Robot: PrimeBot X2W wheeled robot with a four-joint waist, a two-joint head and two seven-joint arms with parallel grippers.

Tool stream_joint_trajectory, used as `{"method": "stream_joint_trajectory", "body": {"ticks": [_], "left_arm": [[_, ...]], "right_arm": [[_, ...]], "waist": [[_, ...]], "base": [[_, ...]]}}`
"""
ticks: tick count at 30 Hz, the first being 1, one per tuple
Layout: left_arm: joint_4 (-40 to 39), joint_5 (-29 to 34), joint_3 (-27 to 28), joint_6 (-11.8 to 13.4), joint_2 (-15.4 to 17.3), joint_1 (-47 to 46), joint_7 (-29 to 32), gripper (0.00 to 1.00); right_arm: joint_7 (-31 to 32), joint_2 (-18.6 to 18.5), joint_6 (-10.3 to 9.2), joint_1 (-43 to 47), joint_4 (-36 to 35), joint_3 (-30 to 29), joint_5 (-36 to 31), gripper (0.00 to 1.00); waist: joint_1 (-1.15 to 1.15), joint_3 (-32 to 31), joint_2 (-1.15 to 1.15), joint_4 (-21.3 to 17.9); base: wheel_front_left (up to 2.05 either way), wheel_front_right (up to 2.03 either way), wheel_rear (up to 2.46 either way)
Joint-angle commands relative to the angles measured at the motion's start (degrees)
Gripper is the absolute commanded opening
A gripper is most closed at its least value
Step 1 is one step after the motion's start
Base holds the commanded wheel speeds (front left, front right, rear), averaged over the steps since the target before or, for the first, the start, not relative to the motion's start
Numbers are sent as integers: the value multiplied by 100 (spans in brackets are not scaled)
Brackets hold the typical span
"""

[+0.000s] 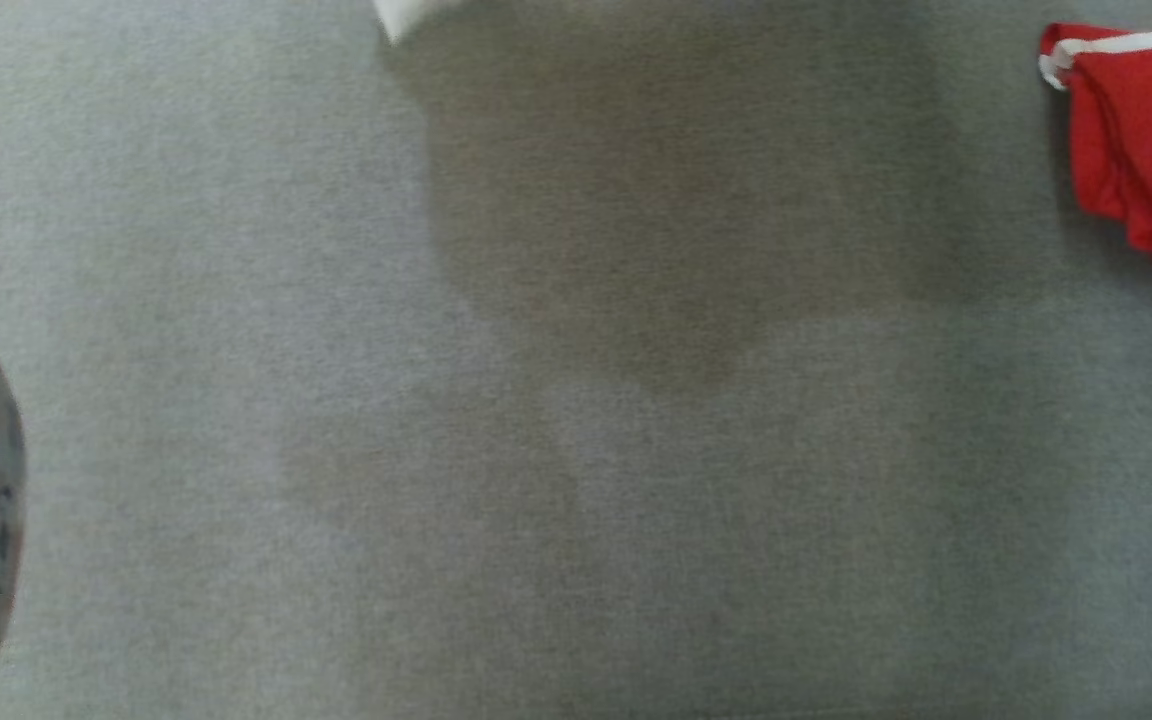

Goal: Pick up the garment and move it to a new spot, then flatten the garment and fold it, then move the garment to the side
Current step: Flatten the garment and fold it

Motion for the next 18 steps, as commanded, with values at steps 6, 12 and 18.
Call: {"method": "stream_joint_trajectory", "body": {"ticks": [6,12,18], "left_arm": [[306,15,-161,-167,64,767,-127,0],[110,-16,-241,-219,52,2011,-133,0],[-130,-46,-522,-240,106,3386,-135,0]], "right_arm": [[-242,-24,-5,404,955,432,33,0],[-1,-150,-5,1093,1627,996,315,0],[440,-358,-5,1934,1801,1987,953,0]], "waist": [[0,-95,0,203],[0,-318,0,303],[0,-728,0,393]], "base": [[0,0,0],[0,0,0],[0,0,0]]}}
